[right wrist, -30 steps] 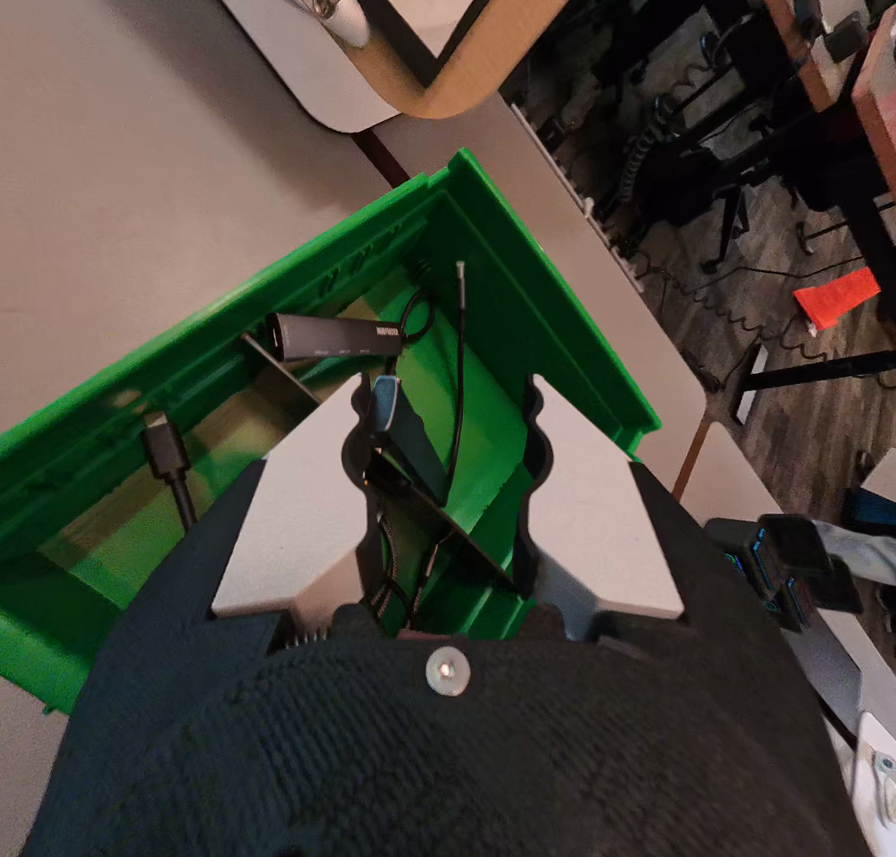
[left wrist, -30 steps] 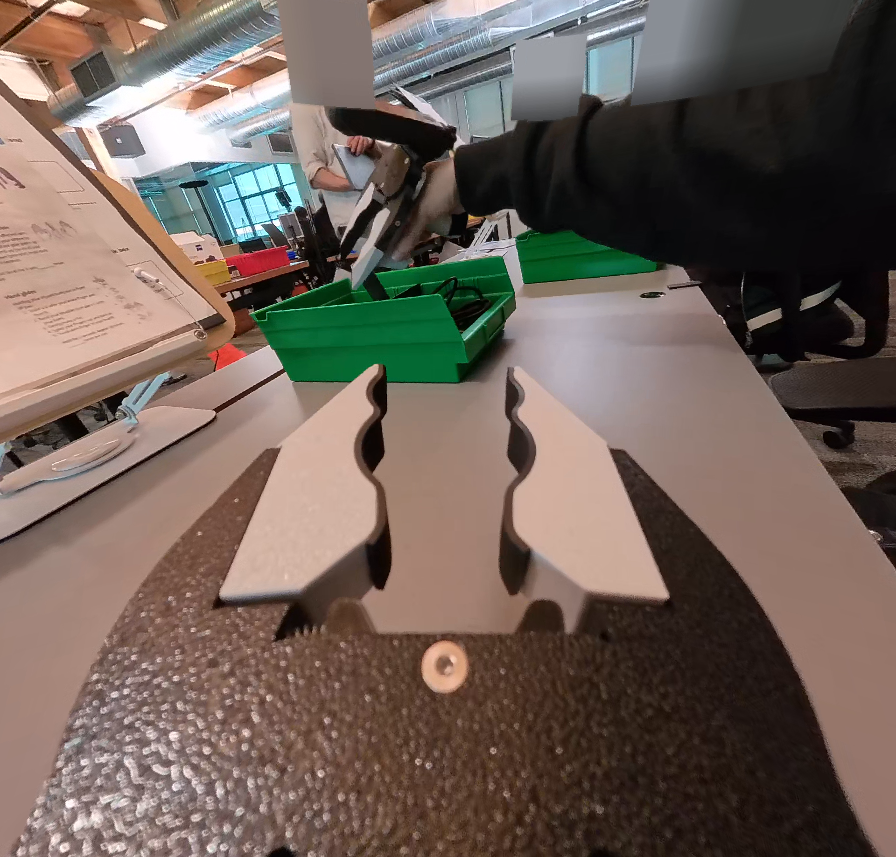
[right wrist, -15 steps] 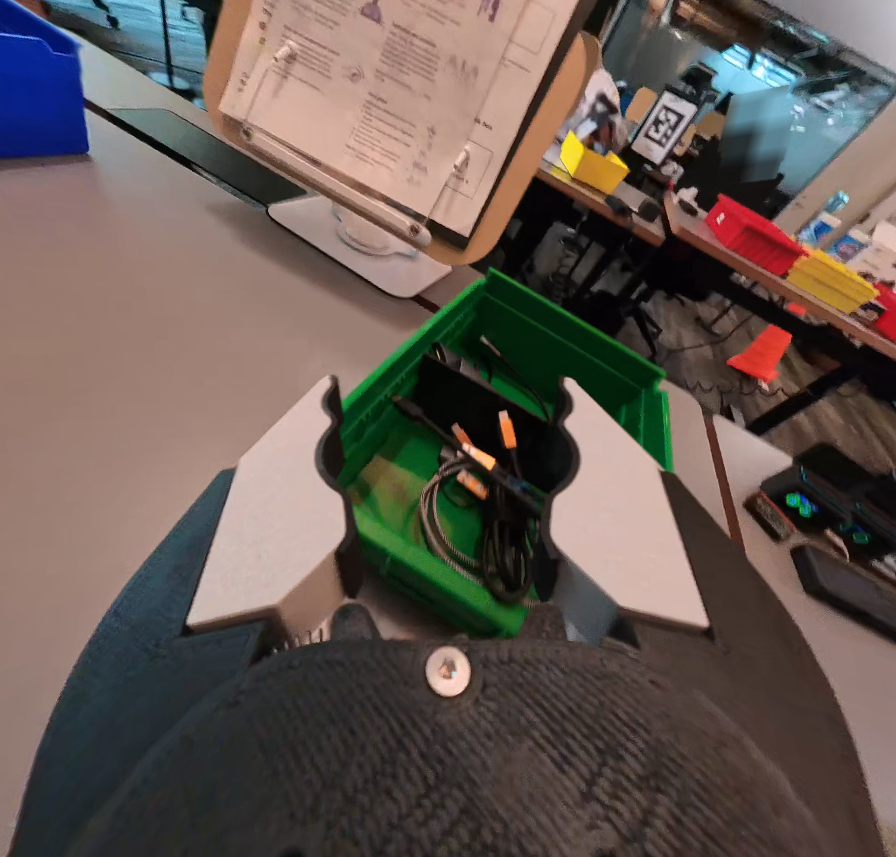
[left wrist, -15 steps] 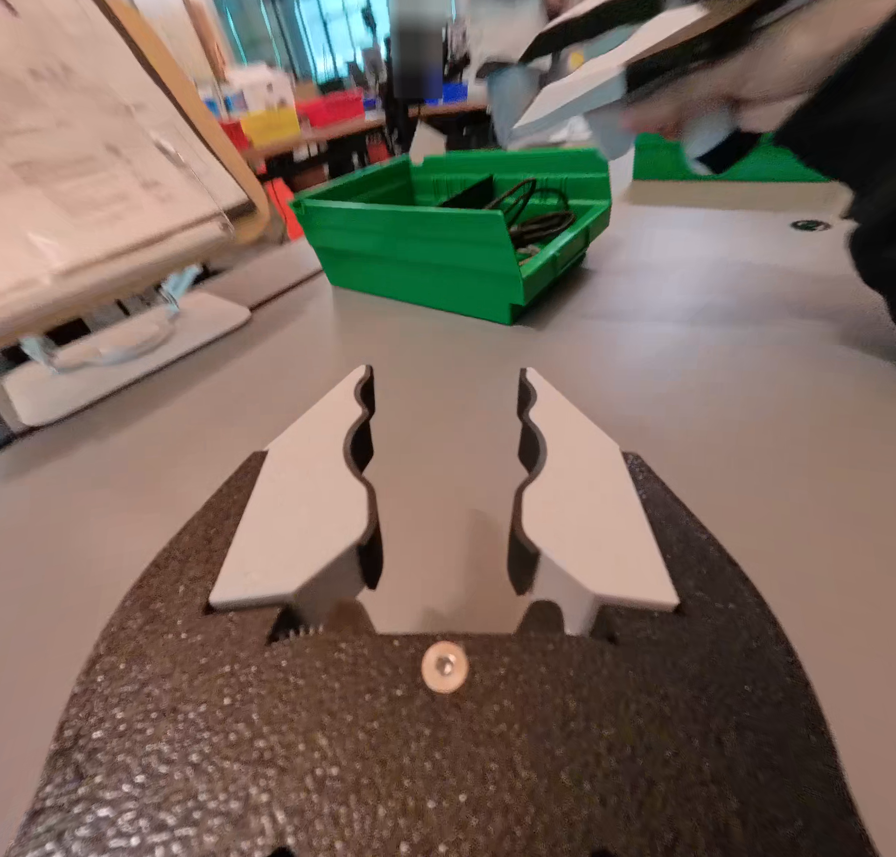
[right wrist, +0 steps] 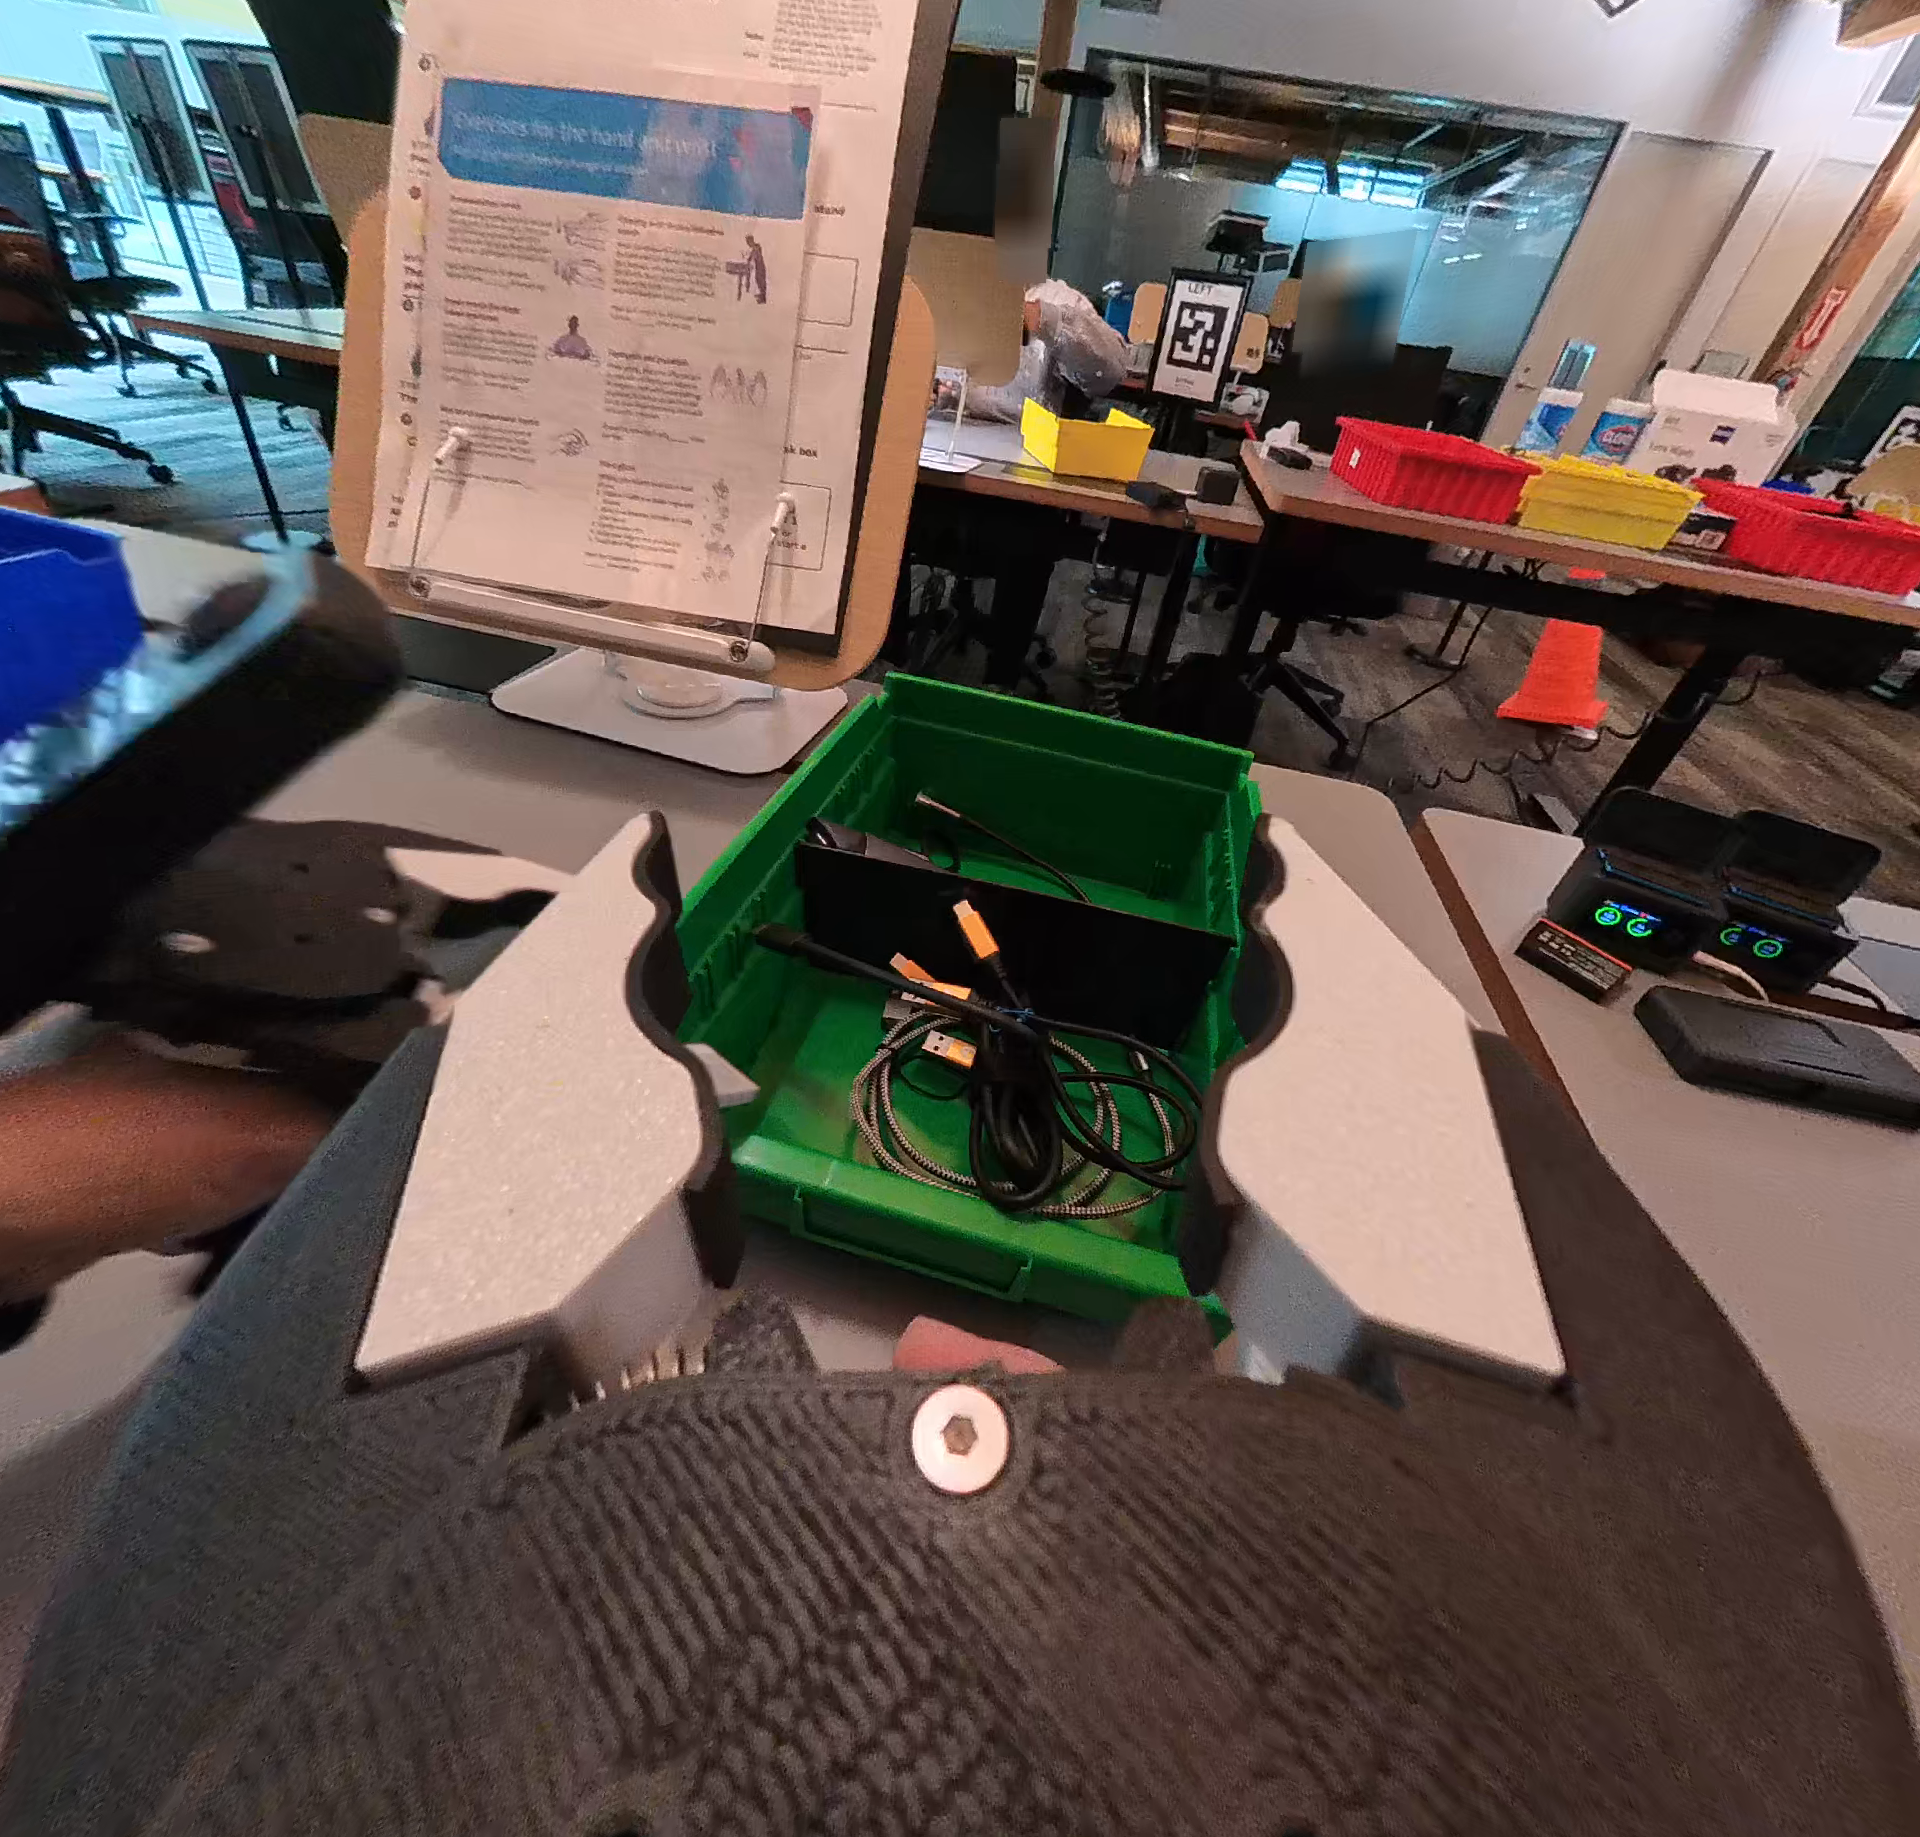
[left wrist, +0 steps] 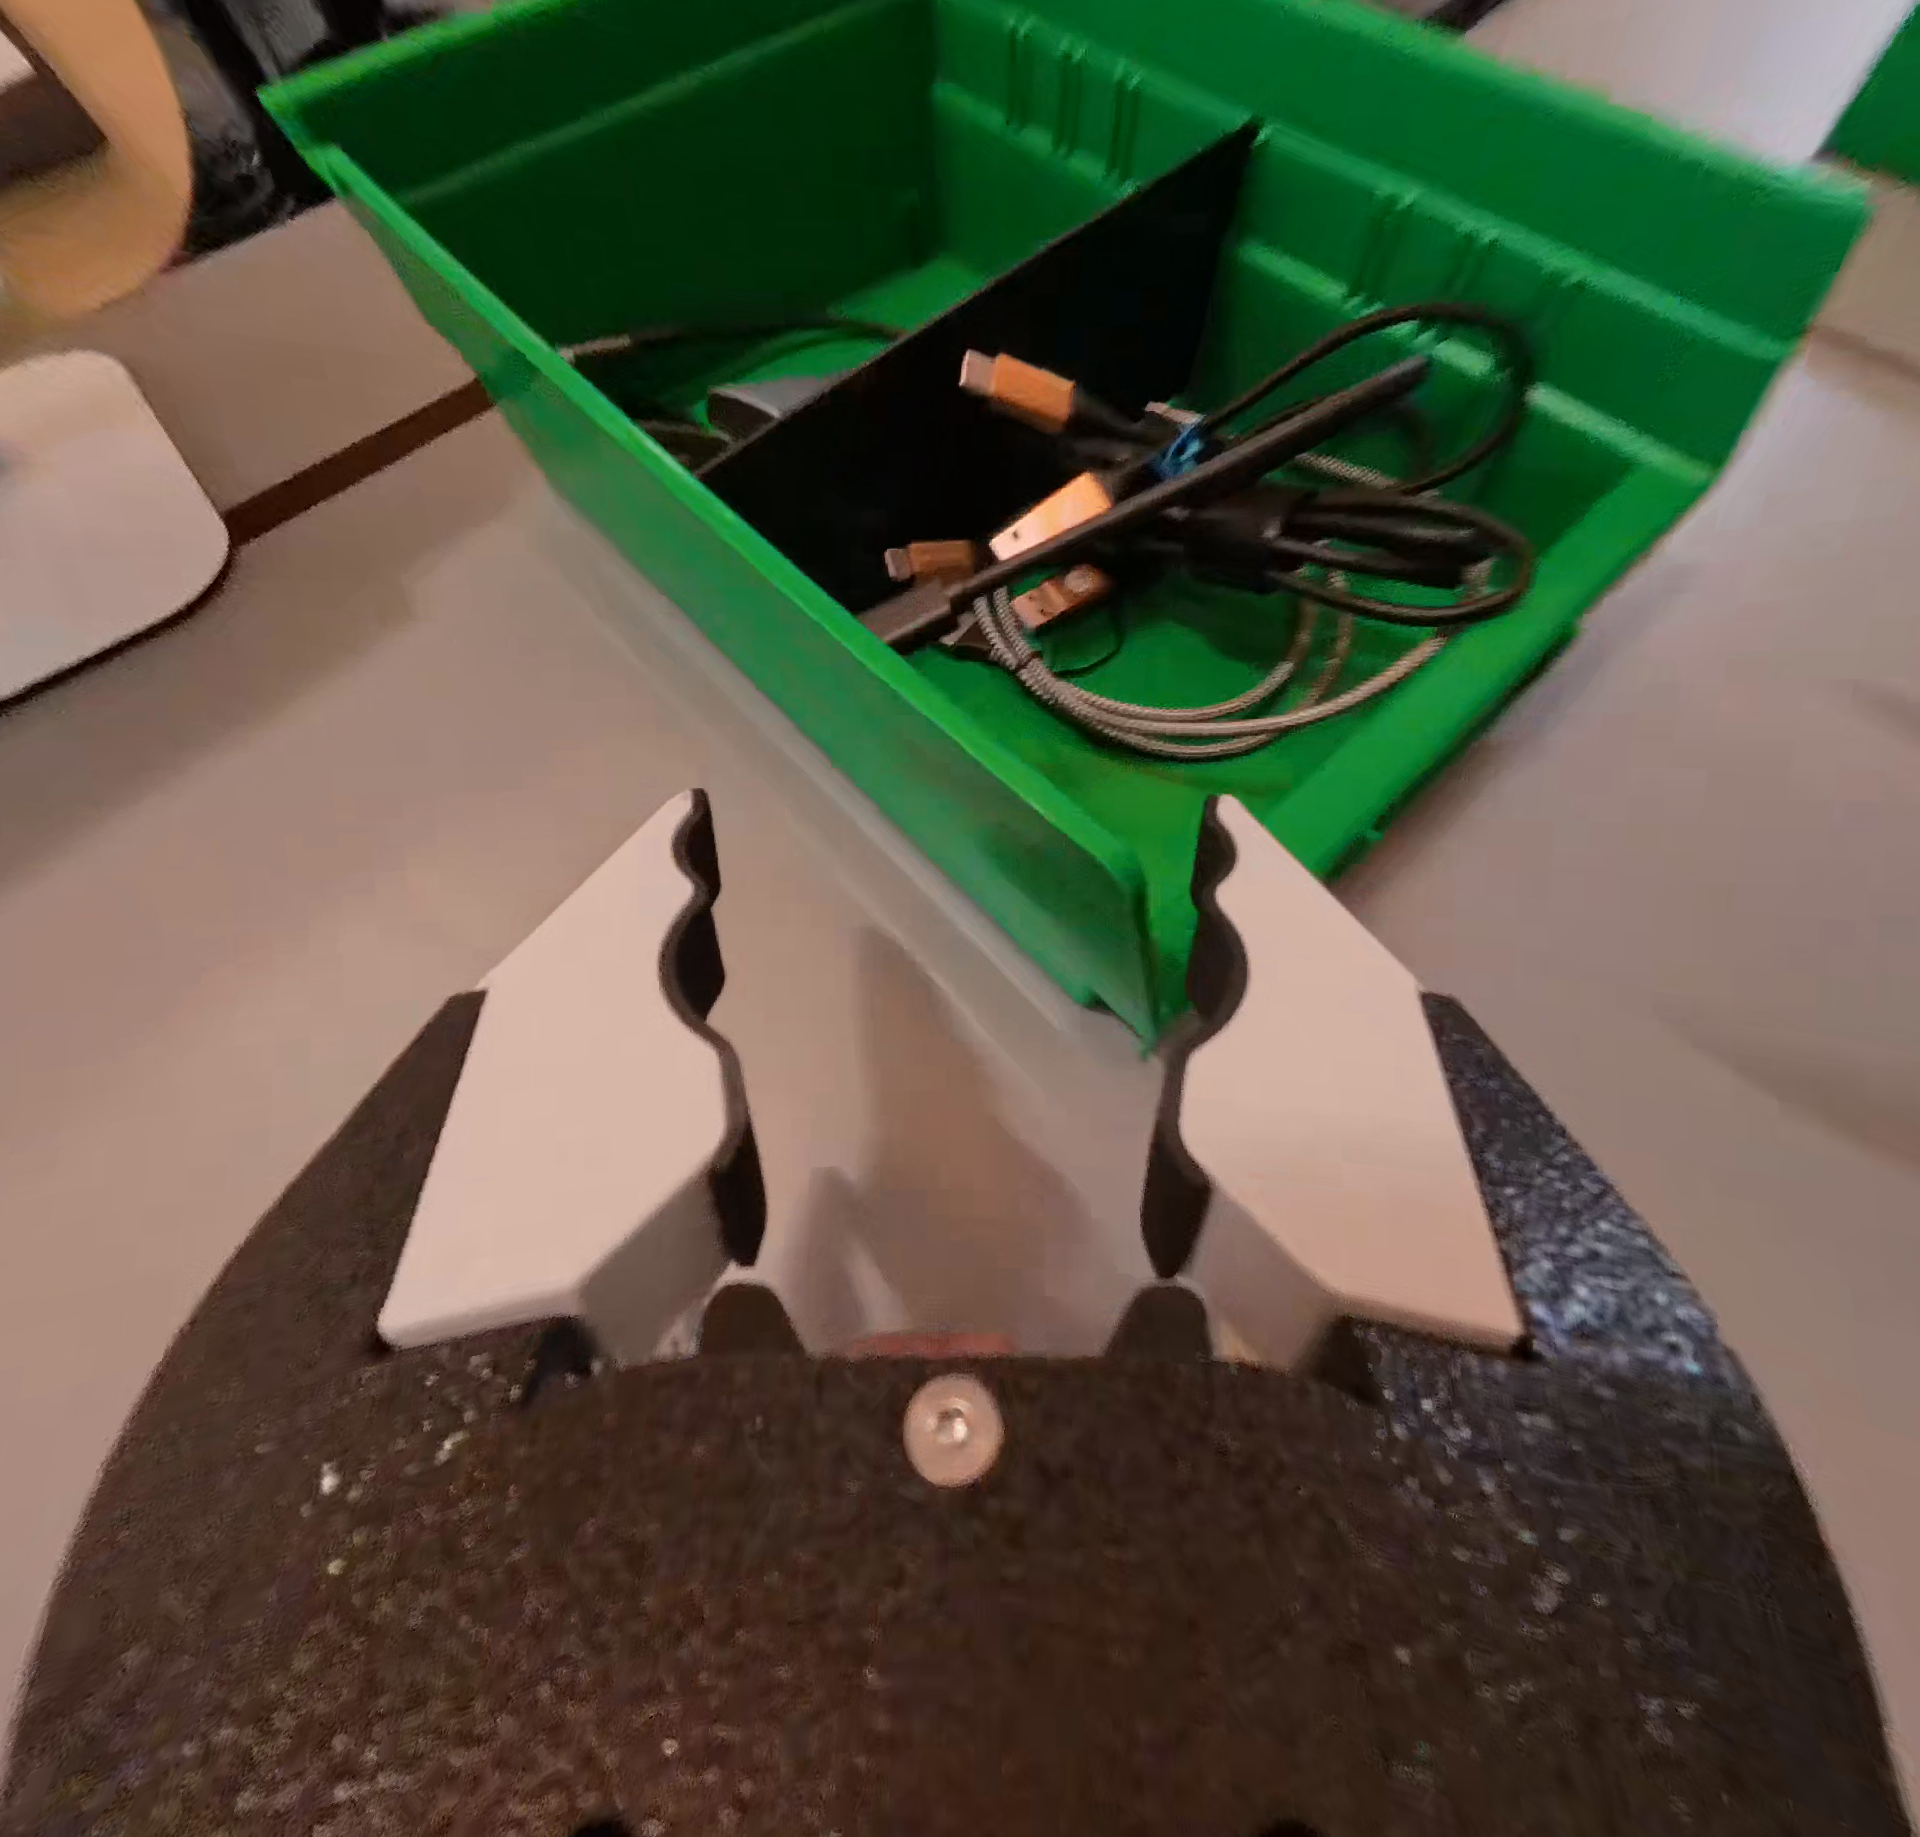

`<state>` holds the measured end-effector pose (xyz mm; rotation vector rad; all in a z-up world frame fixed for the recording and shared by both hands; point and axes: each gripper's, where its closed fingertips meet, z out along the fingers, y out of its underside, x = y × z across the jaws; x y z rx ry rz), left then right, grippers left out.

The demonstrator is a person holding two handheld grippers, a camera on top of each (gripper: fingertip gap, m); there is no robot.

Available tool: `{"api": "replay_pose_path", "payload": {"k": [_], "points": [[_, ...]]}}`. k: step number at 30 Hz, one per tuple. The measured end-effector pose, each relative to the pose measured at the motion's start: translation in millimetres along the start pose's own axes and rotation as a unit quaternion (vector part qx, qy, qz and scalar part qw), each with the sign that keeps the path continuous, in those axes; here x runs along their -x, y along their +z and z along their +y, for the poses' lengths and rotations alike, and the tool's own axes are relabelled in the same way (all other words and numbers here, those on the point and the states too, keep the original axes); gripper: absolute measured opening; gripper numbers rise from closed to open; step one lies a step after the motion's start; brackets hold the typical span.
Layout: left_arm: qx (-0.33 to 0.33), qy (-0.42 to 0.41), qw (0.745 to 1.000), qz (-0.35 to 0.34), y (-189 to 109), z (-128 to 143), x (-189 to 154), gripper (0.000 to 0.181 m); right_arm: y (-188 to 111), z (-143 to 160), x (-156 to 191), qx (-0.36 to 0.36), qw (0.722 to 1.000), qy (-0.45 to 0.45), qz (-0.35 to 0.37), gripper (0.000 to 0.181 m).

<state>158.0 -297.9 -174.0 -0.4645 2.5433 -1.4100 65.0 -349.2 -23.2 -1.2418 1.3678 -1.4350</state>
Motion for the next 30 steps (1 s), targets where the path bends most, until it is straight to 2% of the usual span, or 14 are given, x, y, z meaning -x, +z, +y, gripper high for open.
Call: {"api": "replay_pose_path", "payload": {"k": [2,3,6,7,11,16,18,20,24,28,30], "points": [[0.005,0.009,1.0,0.009,13,3,-1,0.08,1,-1,2,-0.002,1.0,0.0,-0.004,0.106],[-0.004,0.027,0.999,0.029,15,2,-6,0.055,1,1,4,0.001,1.0,-0.002,-0.007,0.106],[-0.02,0.09,0.994,-0.053,5,4,26,0.022,4,6,9,0.016,1.0,-0.017,-0.019,0.105],[-0.026,0.098,0.992,-0.073,0,6,40,0.017,4,7,11,0.019,0.999,-0.024,-0.021,0.105],[-0.041,0.06,0.995,-0.07,-33,26,83,0.004,5,6,19,0.022,0.999,-0.035,-0.035,0.102],[-0.043,0.076,0.995,-0.04,-115,77,102,0.004,5,-11,56,-0.001,0.996,-0.038,-0.082,0.101],[-0.04,0.077,0.995,-0.04,-153,100,109,0.004,6,-15,92,-0.003,0.99,-0.038,-0.138,0.093],[-0.033,0.074,0.996,-0.042,-190,123,118,0.004,4,-16,143,0.005,0.976,-0.035,-0.216,0.094],[-0.034,0.079,0.995,-0.057,-246,159,137,0.004,6,-13,257,0.048,0.929,-0.031,-0.367,0.101],[-0.051,0.034,0.996,-0.067,-272,175,157,0.005,56,-38,346,0.087,0.914,0.015,-0.397,0.118],[-0.06,0.037,0.996,-0.061,-274,176,161,0.004,83,-43,396,0.146,0.889,0.06,-0.43,0.118]]}}
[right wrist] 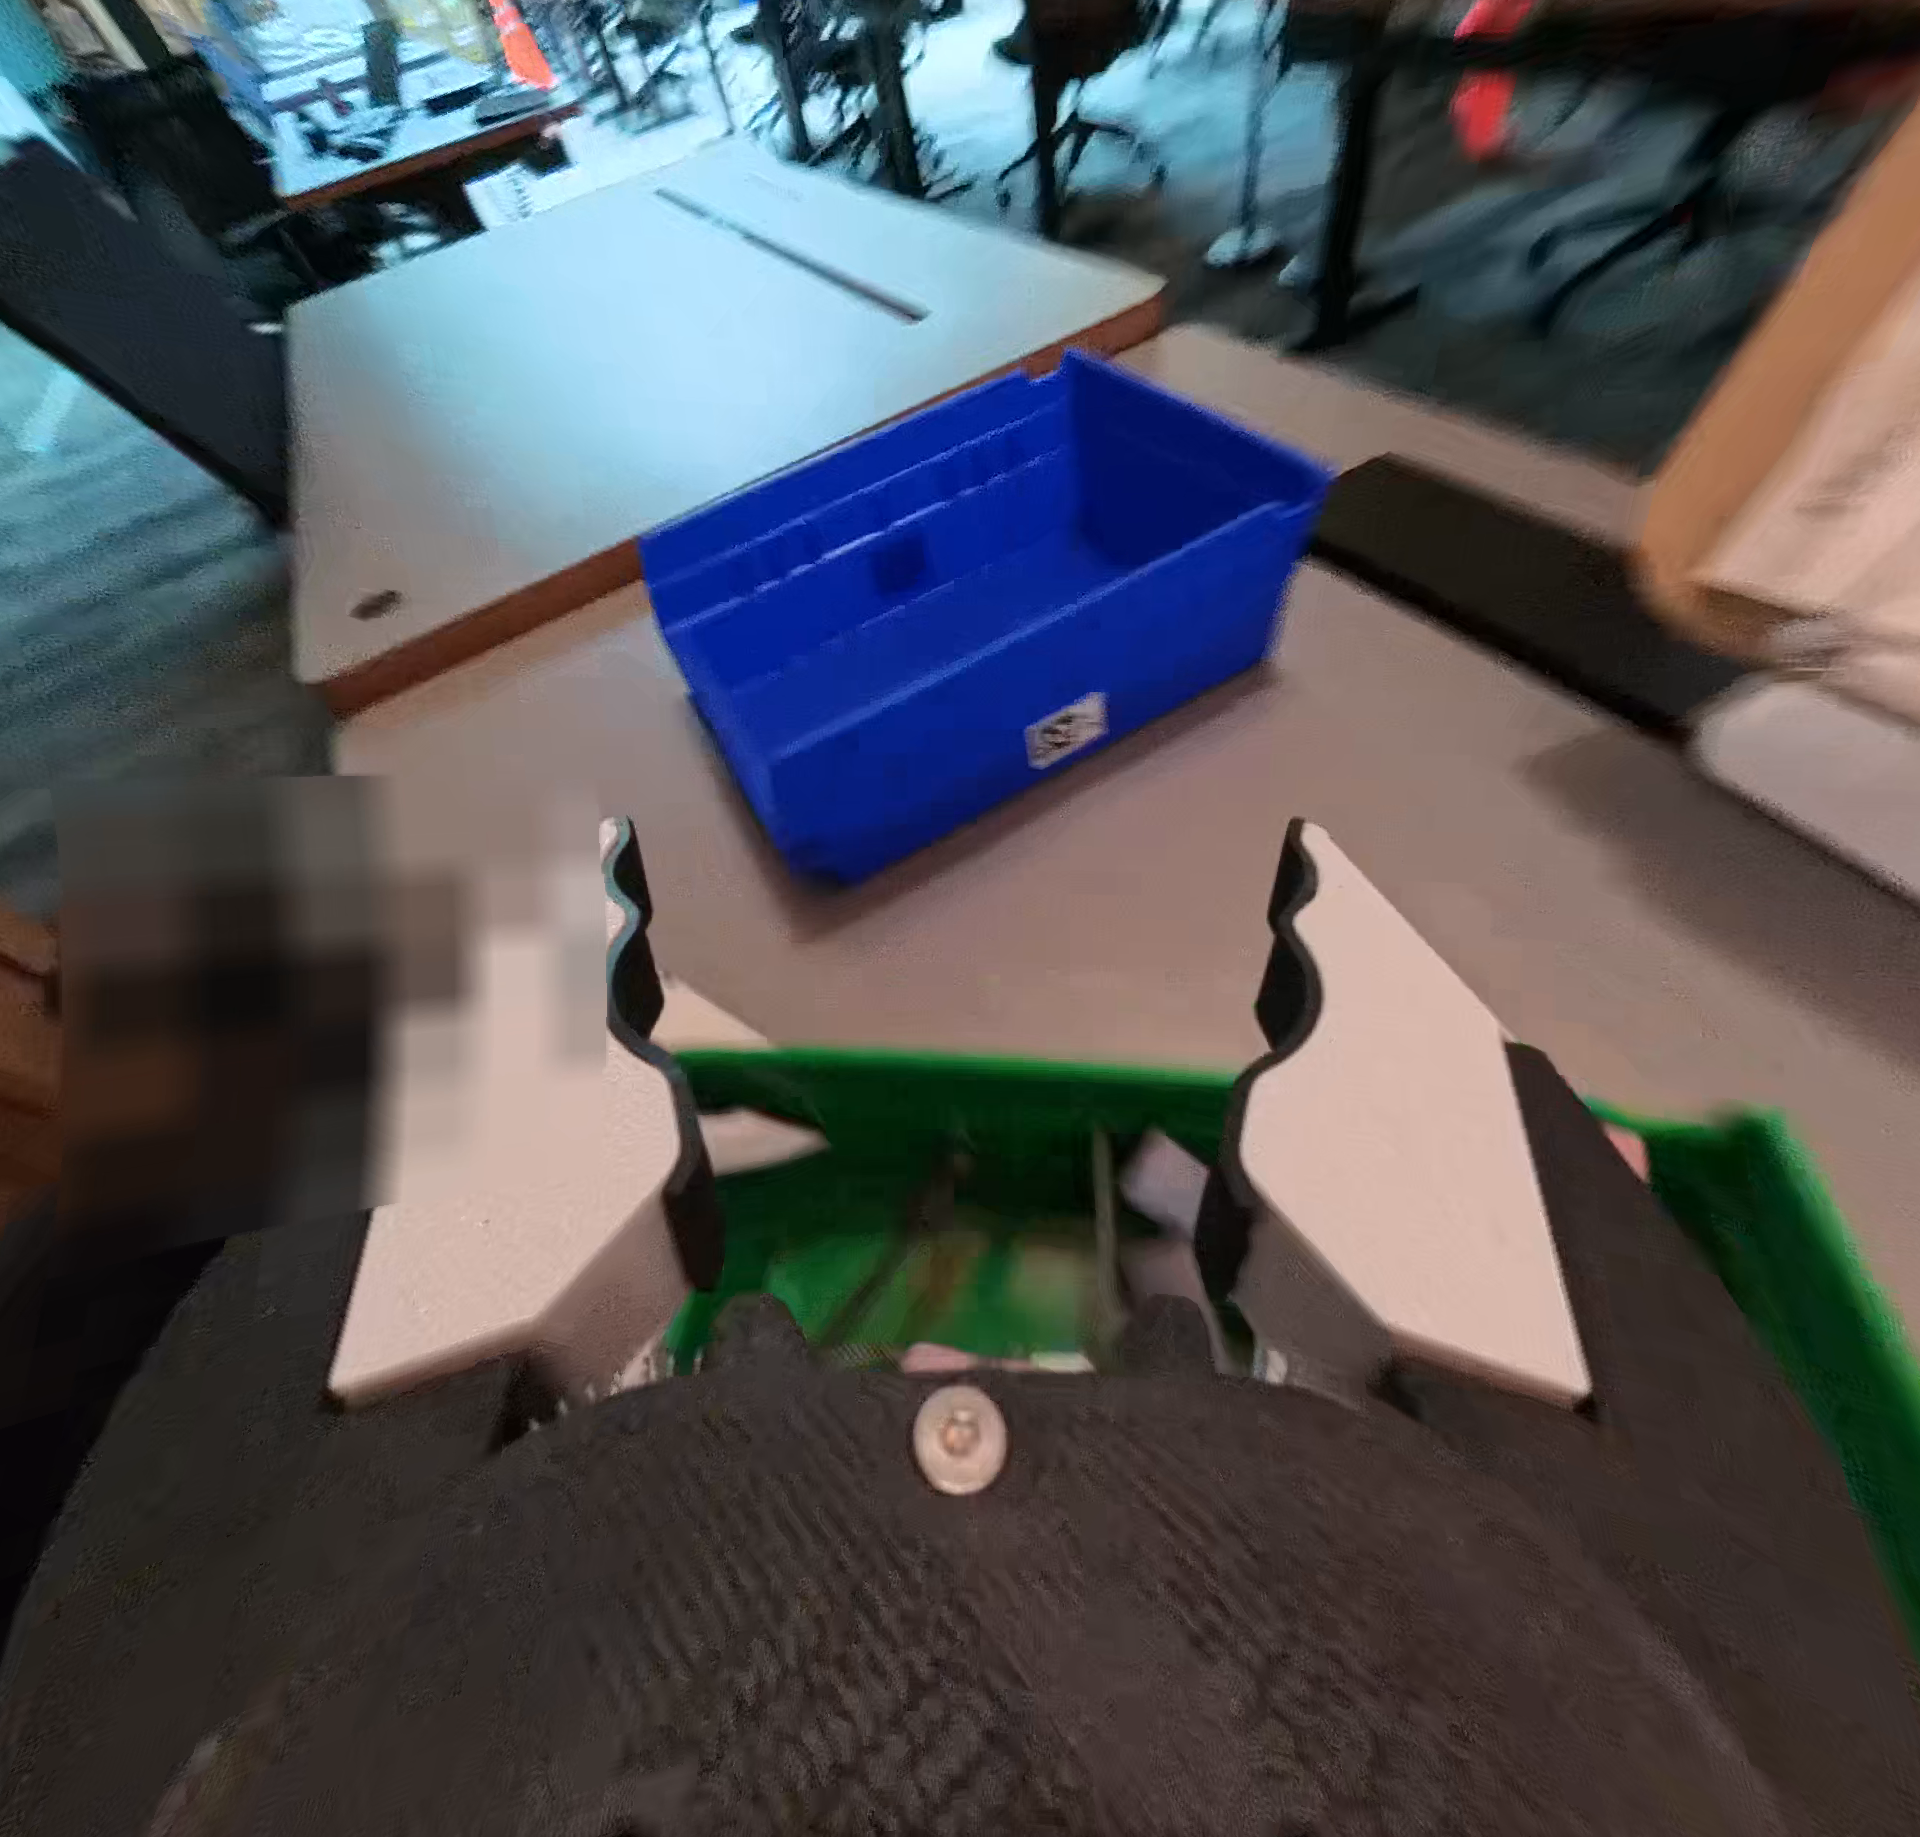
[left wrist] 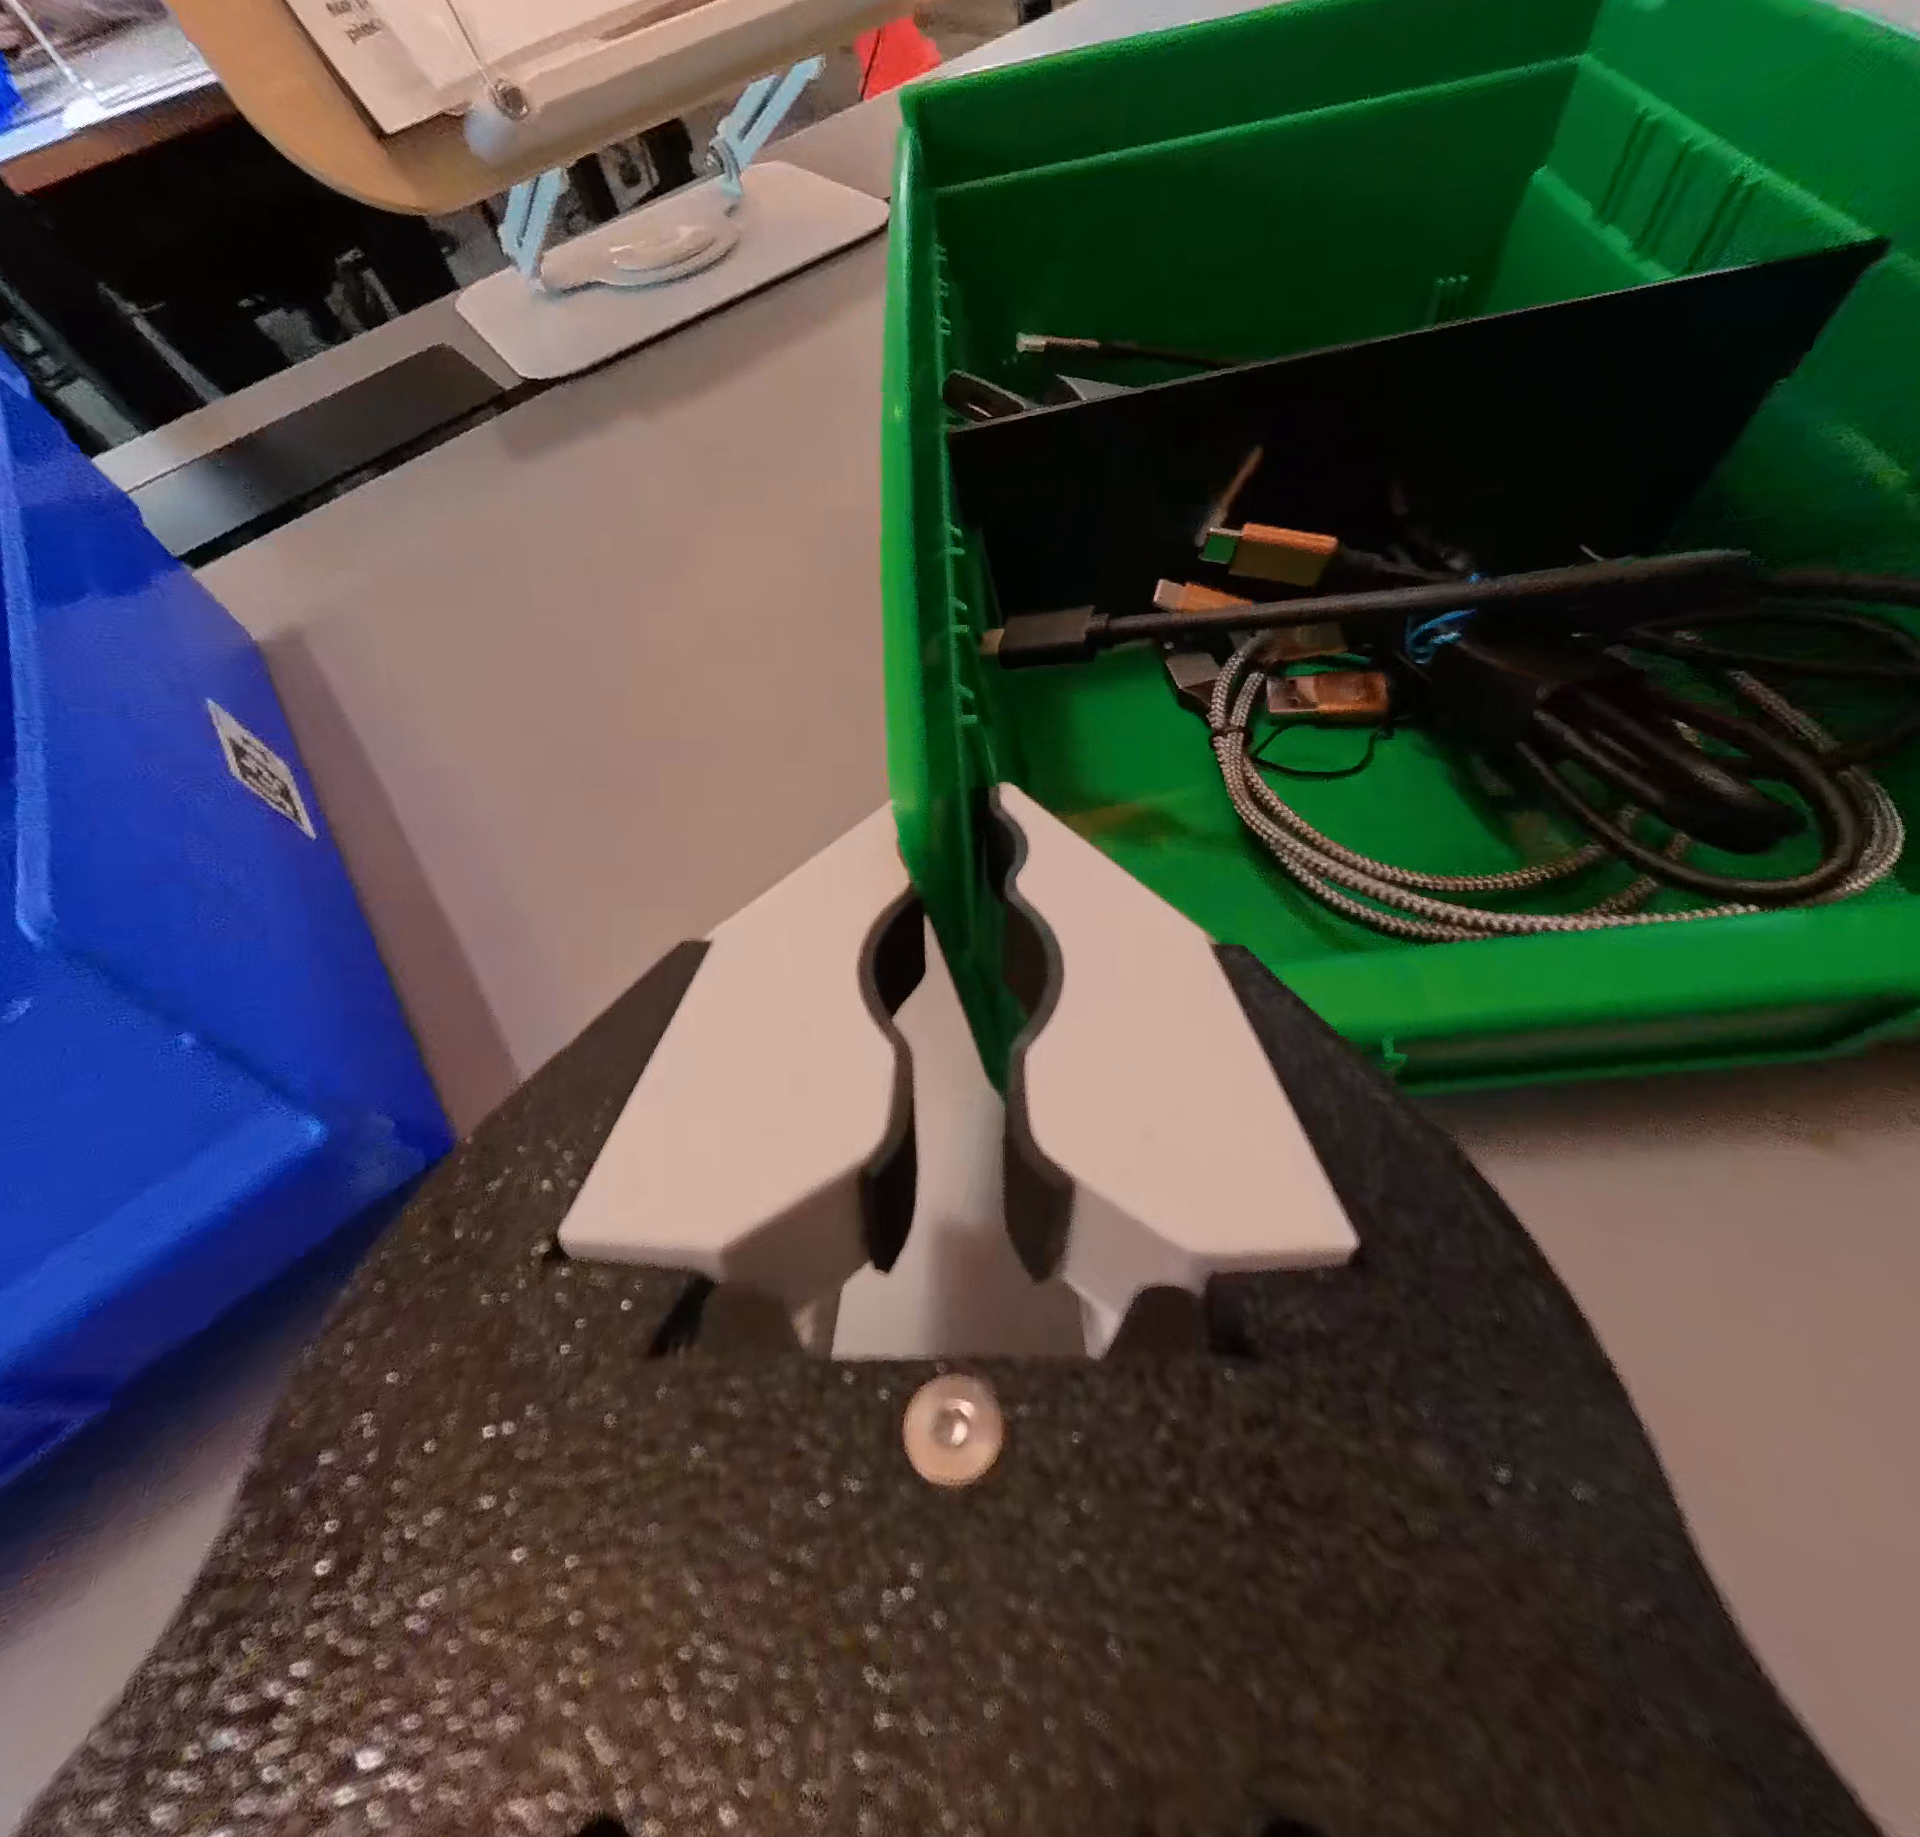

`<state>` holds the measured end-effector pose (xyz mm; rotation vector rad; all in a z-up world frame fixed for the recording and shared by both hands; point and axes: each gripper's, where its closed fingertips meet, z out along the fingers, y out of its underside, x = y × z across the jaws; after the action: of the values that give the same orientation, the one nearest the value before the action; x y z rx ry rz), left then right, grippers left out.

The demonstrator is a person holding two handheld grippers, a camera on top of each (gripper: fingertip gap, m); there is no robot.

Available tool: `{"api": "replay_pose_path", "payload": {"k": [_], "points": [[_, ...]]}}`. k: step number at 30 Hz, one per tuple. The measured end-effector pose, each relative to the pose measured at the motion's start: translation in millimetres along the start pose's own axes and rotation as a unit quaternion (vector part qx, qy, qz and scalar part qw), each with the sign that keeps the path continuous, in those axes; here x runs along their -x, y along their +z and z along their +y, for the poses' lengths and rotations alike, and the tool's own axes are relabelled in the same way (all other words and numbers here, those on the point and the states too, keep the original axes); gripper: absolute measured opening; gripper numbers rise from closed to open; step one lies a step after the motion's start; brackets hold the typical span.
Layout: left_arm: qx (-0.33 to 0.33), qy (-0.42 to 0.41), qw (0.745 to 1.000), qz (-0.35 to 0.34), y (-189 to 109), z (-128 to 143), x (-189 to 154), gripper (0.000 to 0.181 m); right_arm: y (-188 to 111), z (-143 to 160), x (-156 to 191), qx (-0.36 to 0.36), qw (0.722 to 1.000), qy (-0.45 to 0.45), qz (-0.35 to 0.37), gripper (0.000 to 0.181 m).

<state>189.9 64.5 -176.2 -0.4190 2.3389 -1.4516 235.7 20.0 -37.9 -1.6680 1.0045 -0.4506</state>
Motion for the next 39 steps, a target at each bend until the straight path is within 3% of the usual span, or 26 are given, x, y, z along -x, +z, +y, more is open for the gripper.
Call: {"api": "replay_pose_path", "payload": {"k": [4,5,8,13,18,20,21,25,31,35,39], "points": [[-0.01,0.002,1.0,-0.007,-1,0,2,0.006,95,-14,1,0.066,0.992,0.103,-0.017,0.111],[-0.014,0.011,1.0,-0.009,-2,0,3,0.006,115,-13,-8,0.081,0.991,0.106,0.007,0.105],[-0.022,0.022,0.999,-0.014,-2,0,6,0.007,165,5,-38,0.139,0.975,0.15,0.086,0.11],[-0.034,0.022,0.999,-0.009,-2,0,8,0.007,217,35,-56,0.186,0.947,0.22,0.138,0.093],[-0.037,0.028,0.999,-0.01,-2,0,12,0.008,245,58,-60,0.234,0.936,0.213,0.154,0.082],[-0.038,0.039,0.998,-0.015,-1,0,14,0.008,251,72,-57,0.266,0.93,0.204,0.153,0.073],[-0.038,0.045,0.998,-0.018,-1,-1,14,0.008,255,77,-53,0.273,0.928,0.205,0.145,0.061],[-0.047,0.032,0.998,0.0,-1,-1,13,0.006,256,80,-70,0.275,0.918,0.197,0.205,0.032],[-0.052,0.041,0.998,0.017,-2,-1,11,0.004,240,70,-84,0.277,0.925,0.183,0.187,0.026],[-0.055,0.058,0.997,0.017,-3,0,12,0.004,208,24,-99,0.23,0.936,0.219,0.154,0.024],[-0.056,0.074,0.996,0.015,-5,1,14,0.005,141,-45,-117,0.149,0.958,0.211,0.127,0.023]]}}
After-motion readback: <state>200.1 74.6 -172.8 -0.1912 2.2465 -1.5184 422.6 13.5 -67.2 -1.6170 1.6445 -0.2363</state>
